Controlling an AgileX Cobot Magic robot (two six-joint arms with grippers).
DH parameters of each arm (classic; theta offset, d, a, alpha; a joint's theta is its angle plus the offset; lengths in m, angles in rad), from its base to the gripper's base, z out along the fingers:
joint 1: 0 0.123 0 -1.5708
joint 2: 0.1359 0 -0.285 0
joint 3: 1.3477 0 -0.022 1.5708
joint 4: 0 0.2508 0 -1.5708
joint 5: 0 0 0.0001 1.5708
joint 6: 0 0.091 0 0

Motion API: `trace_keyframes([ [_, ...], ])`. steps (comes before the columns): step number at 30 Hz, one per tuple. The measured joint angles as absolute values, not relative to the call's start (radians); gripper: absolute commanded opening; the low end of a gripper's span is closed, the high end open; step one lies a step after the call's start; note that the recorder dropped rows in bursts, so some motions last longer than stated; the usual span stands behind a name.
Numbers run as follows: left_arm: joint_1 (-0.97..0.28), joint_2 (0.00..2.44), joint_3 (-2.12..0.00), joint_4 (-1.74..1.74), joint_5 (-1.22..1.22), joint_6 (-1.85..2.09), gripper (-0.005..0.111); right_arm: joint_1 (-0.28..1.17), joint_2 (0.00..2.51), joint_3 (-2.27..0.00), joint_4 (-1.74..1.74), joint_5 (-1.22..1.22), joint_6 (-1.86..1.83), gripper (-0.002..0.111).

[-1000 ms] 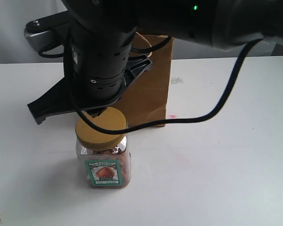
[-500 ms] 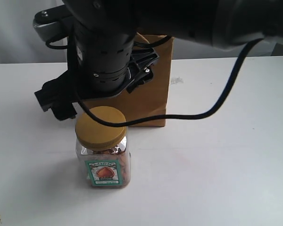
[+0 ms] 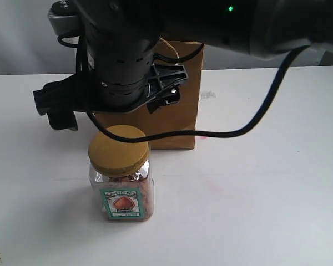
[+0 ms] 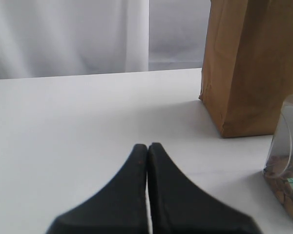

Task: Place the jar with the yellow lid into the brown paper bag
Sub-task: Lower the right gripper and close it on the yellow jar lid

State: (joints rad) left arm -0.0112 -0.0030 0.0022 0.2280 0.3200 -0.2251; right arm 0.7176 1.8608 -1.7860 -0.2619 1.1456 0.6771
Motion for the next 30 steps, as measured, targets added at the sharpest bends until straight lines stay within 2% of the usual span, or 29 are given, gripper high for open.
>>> trace_keyframes([
  [14,-0.011,-0.003,0.002,0.228,0.320,-0.225,0.001,0.718,1.861,-1.655,-0.389,0.948,0.786,0.105],
  [30,-0.011,-0.003,0.002,0.228,0.320,-0.225,0.001,0.718,1.879,-1.565,-0.428,0.828,0.790,0.105],
])
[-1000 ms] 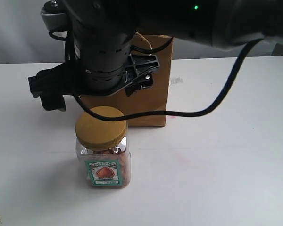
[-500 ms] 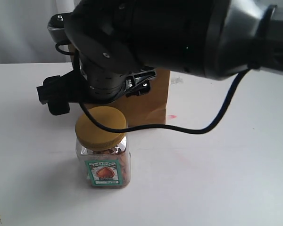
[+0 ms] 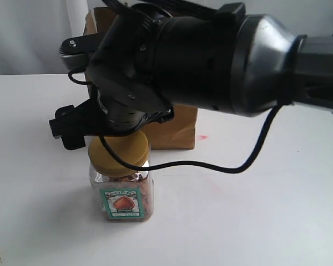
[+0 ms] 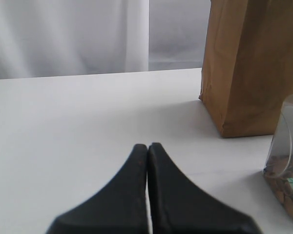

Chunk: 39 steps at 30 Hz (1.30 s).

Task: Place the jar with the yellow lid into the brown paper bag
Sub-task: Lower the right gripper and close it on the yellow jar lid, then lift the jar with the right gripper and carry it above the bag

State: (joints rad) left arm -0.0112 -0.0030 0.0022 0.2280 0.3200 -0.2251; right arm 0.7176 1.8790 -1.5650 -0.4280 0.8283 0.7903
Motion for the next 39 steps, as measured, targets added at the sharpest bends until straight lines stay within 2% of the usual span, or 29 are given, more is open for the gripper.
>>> trace_keyframes([
  [18,-0.011,-0.003,0.002,0.228,0.320,-0.225,0.001,0.718,1.943,-1.565,-0.400,0.843,0.792,0.105],
  [24,-0.011,-0.003,0.002,0.228,0.320,-0.225,0.001,0.718,1.943,-1.565,-0.361,0.852,0.792,0.101],
  [30,-0.011,-0.003,0.002,0.228,0.320,-0.225,0.001,0.718,1.943,-1.565,-0.351,0.886,0.792,0.082],
  [39,-0.011,-0.003,0.002,0.228,0.320,-0.225,0.001,0.718,1.943,-1.565,-0.351,0.892,0.792,0.032],
])
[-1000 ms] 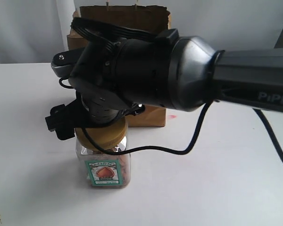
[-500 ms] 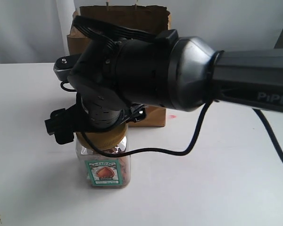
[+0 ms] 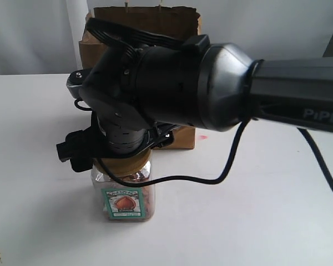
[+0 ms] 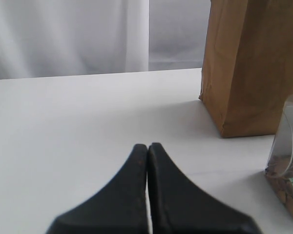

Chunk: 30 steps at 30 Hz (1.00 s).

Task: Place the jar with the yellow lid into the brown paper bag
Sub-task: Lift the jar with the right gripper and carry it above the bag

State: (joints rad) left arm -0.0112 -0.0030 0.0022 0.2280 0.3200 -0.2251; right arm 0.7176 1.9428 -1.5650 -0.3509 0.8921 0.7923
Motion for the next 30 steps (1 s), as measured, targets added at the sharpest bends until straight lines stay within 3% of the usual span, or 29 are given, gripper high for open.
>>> trace_keyframes([
  [5,-0.011,-0.003,0.002,0.228,0.320,-0.225,0.001,0.718,1.935,-1.563,-0.351,0.894,0.773,0.000],
  [22,-0.011,-0.003,0.002,0.228,0.320,-0.225,0.001,0.767,1.670,-1.561,-0.345,0.889,0.680,0.000],
  [30,-0.011,-0.003,0.002,0.228,0.320,-0.225,0.001,0.767,1.496,-1.561,-0.395,0.709,0.693,0.000],
])
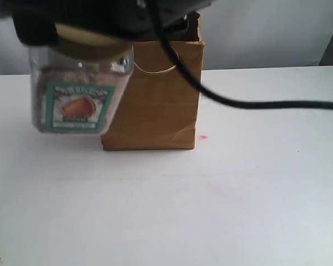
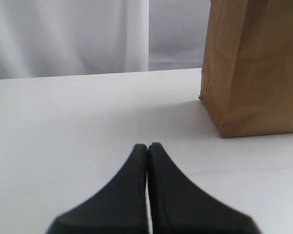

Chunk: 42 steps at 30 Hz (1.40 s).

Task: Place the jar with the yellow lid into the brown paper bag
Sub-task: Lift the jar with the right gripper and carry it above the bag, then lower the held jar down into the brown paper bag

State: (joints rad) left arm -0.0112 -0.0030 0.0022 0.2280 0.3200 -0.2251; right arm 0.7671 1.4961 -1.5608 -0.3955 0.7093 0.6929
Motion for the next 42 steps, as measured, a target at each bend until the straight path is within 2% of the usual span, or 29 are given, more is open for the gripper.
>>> trace_keyframes([
  [7,-0.011,-0.003,0.002,0.228,0.320,-0.225,0.001,0.767,1.449,-1.607,-0.600,0.615,0.809,0.000],
  [13,-0.011,-0.003,0.002,0.228,0.320,-0.225,0.001,0.741,1.508,-1.822,-0.674,0.691,0.836,0.000],
  [21,-0.011,-0.003,0.002,0.228,0.320,-0.225,0.001,0.611,1.631,-2.082,-0.664,0.772,0.745,0.000],
  [30,-0.011,-0.003,0.002,0.228,0.320,-0.225,0.001,0.513,1.763,-2.101,-0.646,0.764,0.691,0.000],
  [42,-0.011,-0.003,0.002,0.228,0.320,-0.225,0.001,0.505,1.909,-2.101,-0.652,0.710,0.639,0.000],
])
